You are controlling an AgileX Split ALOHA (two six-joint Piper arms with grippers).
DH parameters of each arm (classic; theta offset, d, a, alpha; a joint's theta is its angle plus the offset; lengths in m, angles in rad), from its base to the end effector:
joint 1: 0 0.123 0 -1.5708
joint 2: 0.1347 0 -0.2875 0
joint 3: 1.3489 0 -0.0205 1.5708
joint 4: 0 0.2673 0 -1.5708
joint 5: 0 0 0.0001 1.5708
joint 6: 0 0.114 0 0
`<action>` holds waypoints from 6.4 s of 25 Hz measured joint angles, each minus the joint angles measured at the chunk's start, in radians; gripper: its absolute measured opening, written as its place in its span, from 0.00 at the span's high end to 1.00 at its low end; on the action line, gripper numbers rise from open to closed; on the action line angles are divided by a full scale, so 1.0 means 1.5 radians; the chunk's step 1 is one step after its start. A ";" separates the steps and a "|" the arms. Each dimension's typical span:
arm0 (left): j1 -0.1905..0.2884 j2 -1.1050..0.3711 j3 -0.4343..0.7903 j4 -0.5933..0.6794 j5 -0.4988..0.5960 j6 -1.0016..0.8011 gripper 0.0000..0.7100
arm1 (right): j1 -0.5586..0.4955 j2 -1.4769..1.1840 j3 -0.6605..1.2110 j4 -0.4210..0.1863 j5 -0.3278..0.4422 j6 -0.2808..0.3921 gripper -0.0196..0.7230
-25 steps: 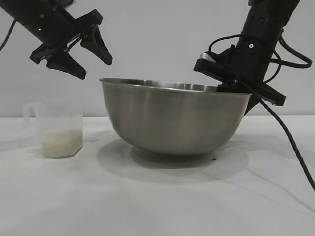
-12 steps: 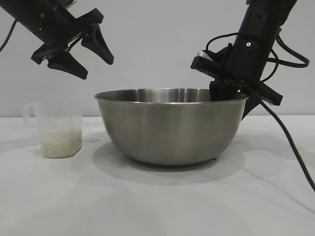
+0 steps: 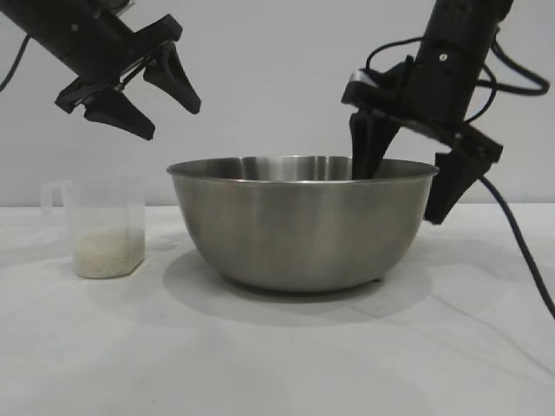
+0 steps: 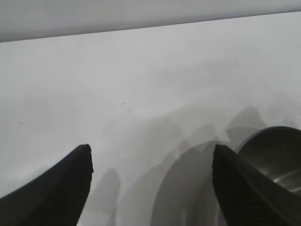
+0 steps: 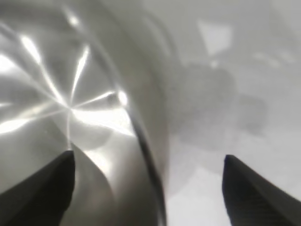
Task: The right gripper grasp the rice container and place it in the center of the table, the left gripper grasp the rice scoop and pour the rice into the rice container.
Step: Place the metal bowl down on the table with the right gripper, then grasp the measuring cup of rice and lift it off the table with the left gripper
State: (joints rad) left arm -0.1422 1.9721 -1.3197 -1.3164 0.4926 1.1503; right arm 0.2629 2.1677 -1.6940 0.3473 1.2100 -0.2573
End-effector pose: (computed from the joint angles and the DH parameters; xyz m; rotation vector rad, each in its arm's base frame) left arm 0.4490 -0.1171 0.1791 0.2639 2.2521 -0.6849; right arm 0.4220 0.1512 0.1471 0.5993 -3.0159 -0.5010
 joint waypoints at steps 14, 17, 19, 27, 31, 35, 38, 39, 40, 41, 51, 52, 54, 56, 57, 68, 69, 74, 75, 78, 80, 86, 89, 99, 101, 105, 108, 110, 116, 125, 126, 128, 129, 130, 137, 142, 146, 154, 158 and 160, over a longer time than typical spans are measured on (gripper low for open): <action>0.000 0.000 0.000 0.000 0.003 0.000 0.29 | -0.032 -0.139 -0.008 -0.062 0.014 0.024 0.20; 0.000 0.000 0.000 0.000 0.003 0.000 0.29 | -0.069 -0.162 -0.008 -0.080 0.015 0.039 0.20; 0.000 0.000 0.000 0.000 0.003 0.000 0.29 | -0.100 -0.178 -0.008 -0.098 0.015 0.053 0.20; 0.000 0.000 0.000 0.000 0.006 0.000 0.29 | -0.183 -0.246 -0.008 -0.178 0.020 0.090 0.20; 0.000 0.000 0.000 0.000 0.008 0.000 0.29 | -0.184 -0.308 0.017 -0.182 0.020 0.092 0.20; 0.000 0.000 0.000 0.000 0.013 0.000 0.29 | -0.184 -0.389 0.085 -0.179 0.022 0.093 0.20; 0.000 0.000 0.000 0.000 0.014 0.000 0.29 | -0.184 -0.471 0.146 -0.200 0.024 0.101 0.20; 0.000 0.000 0.000 0.000 0.014 0.000 0.29 | -0.184 -0.495 0.168 -0.210 0.025 0.112 0.20; 0.000 0.000 0.000 0.000 0.014 0.000 0.29 | -0.184 -0.526 0.185 -0.226 0.025 0.125 0.20; 0.000 0.000 0.000 0.000 0.014 0.000 0.29 | -0.184 -0.557 0.206 -0.240 0.026 0.137 0.20; 0.000 0.000 0.000 0.000 0.014 0.000 0.29 | -0.184 -0.865 0.411 -0.252 0.033 0.160 0.20; 0.000 0.000 0.000 0.000 0.014 0.000 0.29 | -0.184 -0.900 0.440 -0.251 0.033 0.160 0.20; 0.000 0.000 0.000 0.000 0.014 0.000 0.29 | -0.184 -0.969 0.500 -0.251 0.033 0.160 0.20; 0.000 0.000 0.000 0.000 0.014 0.000 0.29 | -0.184 -1.046 0.571 -0.248 0.029 0.160 0.20; 0.000 0.000 0.000 0.000 0.014 0.000 0.29 | -0.184 -1.078 0.607 -0.247 0.021 0.162 0.20; 0.000 0.000 0.000 0.000 0.014 0.000 0.29 | -0.184 -1.410 0.797 -0.209 -0.049 0.162 0.20; 0.000 0.000 0.000 0.000 0.015 0.000 0.29 | -0.184 -1.429 0.797 -0.209 -0.049 0.162 0.20; 0.000 0.000 0.000 0.000 0.015 0.000 0.29 | -0.184 -1.456 0.802 -0.209 -0.048 0.162 0.20; 0.000 0.000 0.000 0.000 0.015 0.000 0.29 | -0.184 -1.456 0.803 -0.209 -0.048 0.162 0.20; 0.000 0.000 0.000 0.000 0.017 0.000 0.29 | -0.184 -1.456 0.803 -0.209 -0.047 0.162 0.20; 0.000 0.000 0.000 0.000 0.017 0.000 0.29 | -0.184 -1.456 0.803 -0.209 -0.047 0.162 0.20; 0.000 0.000 0.000 0.000 0.018 0.000 0.29 | -0.149 -1.456 0.803 -0.209 -0.047 0.162 0.20; 0.000 0.000 0.000 0.000 0.020 0.000 0.29 | -0.141 -1.456 0.803 -0.209 -0.047 0.162 0.20; 0.000 0.000 0.000 0.000 0.048 0.000 0.29 | -0.107 -1.456 0.803 -0.209 -0.047 0.162 0.20; 0.000 0.000 0.000 0.001 0.049 0.003 0.29 | -0.107 -1.456 0.803 -0.209 -0.047 0.162 0.20; 0.039 -0.035 0.000 0.015 0.065 -0.020 0.29 | -0.107 -1.456 0.803 -0.209 -0.047 0.162 0.20; 0.086 -0.080 0.000 0.074 0.088 -0.087 0.29 | -0.107 -1.456 0.803 -0.209 -0.047 0.162 0.20; 0.113 -0.109 0.000 0.143 0.115 -0.150 0.29 | -0.107 -1.456 0.803 -0.209 -0.047 0.162 0.20; 0.130 -0.159 0.000 0.268 0.327 -0.338 0.29 | -0.107 -1.456 0.803 -0.209 -0.047 0.162 0.20; 0.097 -0.174 0.000 0.546 0.475 -0.488 0.29 | -0.107 -1.456 0.803 -0.209 -0.047 0.162 0.20; 0.094 -0.178 0.000 0.602 0.475 -0.516 0.29 | -0.107 -1.456 0.803 -0.209 -0.047 0.162 0.20; 0.090 -0.182 0.000 0.704 0.478 -0.588 0.29 | -0.107 -1.456 0.803 -0.209 -0.047 0.162 0.20; 0.090 -0.185 0.000 0.739 0.478 -0.614 0.29 | -0.107 -1.456 0.803 -0.209 -0.047 0.162 0.20; 0.090 -0.187 0.000 0.775 0.467 -0.640 0.29 | -0.107 -1.456 0.803 -0.209 -0.047 0.162 0.20; 0.090 -0.260 0.061 0.851 0.285 -0.710 0.29 | -0.107 -1.456 0.803 -0.209 -0.047 0.162 0.20; 0.090 -0.353 0.168 0.851 0.115 -0.712 0.29 | -0.107 -1.456 0.803 -0.209 -0.047 0.162 0.20; 0.090 -0.416 0.283 0.849 -0.036 -0.712 0.29 | -0.107 -1.456 0.803 -0.209 -0.047 0.162 0.20; 0.041 -0.496 0.502 0.838 -0.323 -0.713 0.29 | -0.107 -1.456 0.803 -0.209 -0.047 0.162 0.20; -0.016 -0.506 0.596 0.838 -0.453 -0.735 0.29 | -0.107 -1.456 0.803 -0.209 -0.047 0.162 0.20; -0.037 -0.506 0.638 0.838 -0.506 -0.756 0.29 | -0.107 -1.456 0.803 -0.209 -0.047 0.162 0.20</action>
State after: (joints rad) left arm -0.1979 1.2130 -0.3626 -0.0592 -0.2670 0.0160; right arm 0.1030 -0.0167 -0.4890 0.0338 1.1401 -0.0149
